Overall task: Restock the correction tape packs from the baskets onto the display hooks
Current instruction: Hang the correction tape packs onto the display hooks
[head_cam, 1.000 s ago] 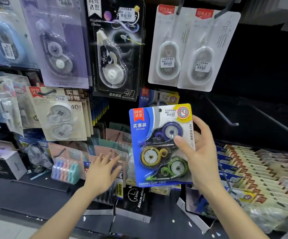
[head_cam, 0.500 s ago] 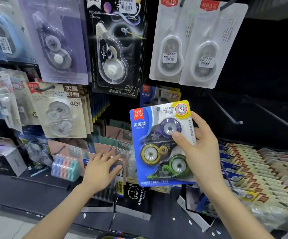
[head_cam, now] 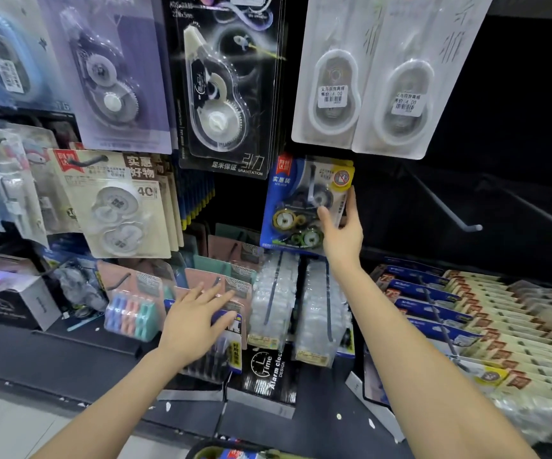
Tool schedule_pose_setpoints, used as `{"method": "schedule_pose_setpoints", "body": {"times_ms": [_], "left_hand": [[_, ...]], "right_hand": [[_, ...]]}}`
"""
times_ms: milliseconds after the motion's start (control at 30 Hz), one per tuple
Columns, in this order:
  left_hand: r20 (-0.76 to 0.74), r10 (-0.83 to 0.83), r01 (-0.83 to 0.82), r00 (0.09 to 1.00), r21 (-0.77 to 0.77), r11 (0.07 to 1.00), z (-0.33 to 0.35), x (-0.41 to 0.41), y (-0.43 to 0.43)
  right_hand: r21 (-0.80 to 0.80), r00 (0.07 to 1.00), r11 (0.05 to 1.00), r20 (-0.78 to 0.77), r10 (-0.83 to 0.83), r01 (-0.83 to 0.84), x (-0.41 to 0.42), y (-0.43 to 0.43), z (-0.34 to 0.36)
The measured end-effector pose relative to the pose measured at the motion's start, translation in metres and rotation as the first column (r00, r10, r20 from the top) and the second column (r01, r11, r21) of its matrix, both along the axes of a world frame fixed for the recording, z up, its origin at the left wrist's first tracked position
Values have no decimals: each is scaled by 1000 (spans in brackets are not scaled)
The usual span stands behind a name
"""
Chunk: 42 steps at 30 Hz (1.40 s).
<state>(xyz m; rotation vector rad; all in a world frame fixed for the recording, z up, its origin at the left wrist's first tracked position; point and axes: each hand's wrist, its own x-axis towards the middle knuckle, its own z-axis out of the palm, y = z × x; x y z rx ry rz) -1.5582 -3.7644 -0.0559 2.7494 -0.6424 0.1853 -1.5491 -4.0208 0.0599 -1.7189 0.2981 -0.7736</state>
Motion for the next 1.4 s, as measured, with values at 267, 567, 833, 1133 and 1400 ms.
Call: {"method": "schedule_pose_setpoints", "body": {"times_ms": [267,567,833,1133,1400], "left_hand": [[4,-6,5,1000,35,999,8,-2,-1],[249,65,-23,966,-166,986,1,-35,6],[-20,94,-95,995,-123,988,-103,-160,30],[-448,275,-357,850,-107,928,-151,-228,40],[-479,287,-372,830,-92,924,-150,-225,38]], "right_hand": [[-208,957,973,-245,-153,103,-62,-8,-8],[-261,872,965,-475,-120,-9,-269,-19,-109],[-493,478,814,-820,-316,-307,-347,-22,-220],[-346,313,909,-912,-267,-233,-347,-22,-235],[-431,513,901,-784,-348,-47,-350,-27,-158]]}}
